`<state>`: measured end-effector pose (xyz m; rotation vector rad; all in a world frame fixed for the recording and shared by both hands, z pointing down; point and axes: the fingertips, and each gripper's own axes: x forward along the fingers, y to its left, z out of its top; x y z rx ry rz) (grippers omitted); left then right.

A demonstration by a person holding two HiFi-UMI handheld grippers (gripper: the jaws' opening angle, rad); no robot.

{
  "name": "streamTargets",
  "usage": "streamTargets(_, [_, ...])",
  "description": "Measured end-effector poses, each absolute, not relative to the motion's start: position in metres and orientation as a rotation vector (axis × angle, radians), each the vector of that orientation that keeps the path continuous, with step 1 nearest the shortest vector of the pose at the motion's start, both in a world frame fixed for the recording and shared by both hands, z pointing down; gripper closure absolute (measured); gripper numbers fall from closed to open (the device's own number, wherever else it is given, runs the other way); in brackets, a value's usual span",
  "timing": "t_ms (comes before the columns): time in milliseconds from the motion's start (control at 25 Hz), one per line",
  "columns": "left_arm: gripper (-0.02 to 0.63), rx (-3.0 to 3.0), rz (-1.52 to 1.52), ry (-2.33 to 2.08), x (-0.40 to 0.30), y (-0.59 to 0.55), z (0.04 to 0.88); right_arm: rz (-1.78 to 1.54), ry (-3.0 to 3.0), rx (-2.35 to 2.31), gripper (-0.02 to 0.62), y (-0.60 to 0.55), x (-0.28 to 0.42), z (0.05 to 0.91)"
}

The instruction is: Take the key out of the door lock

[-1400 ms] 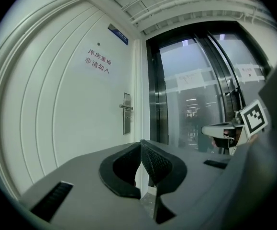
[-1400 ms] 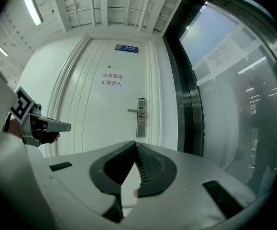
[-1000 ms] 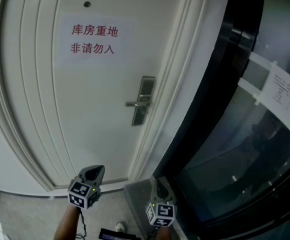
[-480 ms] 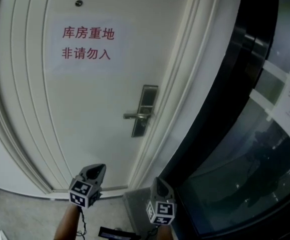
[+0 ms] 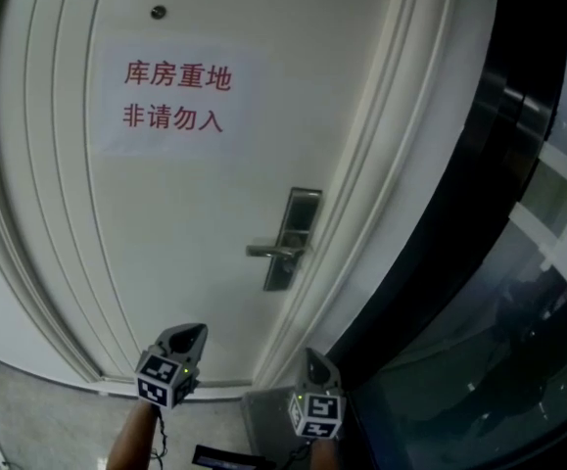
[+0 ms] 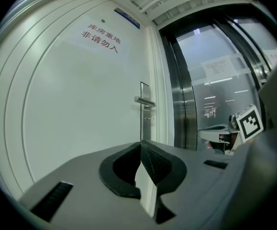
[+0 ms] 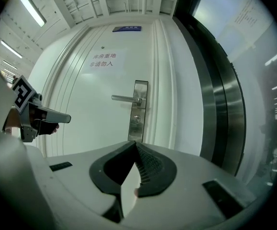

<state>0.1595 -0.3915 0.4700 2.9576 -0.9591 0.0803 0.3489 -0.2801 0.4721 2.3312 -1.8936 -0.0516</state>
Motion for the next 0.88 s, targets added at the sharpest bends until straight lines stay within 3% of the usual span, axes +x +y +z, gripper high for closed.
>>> streamTargets(400, [0.598,2.922,0.076,-1.039,0.16,-0.408,0.471,-0.156,-1.916,2.217,0.584,-0.322,0.36,0.463])
streamTargets(880, [0.598,2.902,0.08,-1.098,0.151,-0.415,0.472,-0.521,-1.725,1.945,0.583,-0.372,0.353,0.446])
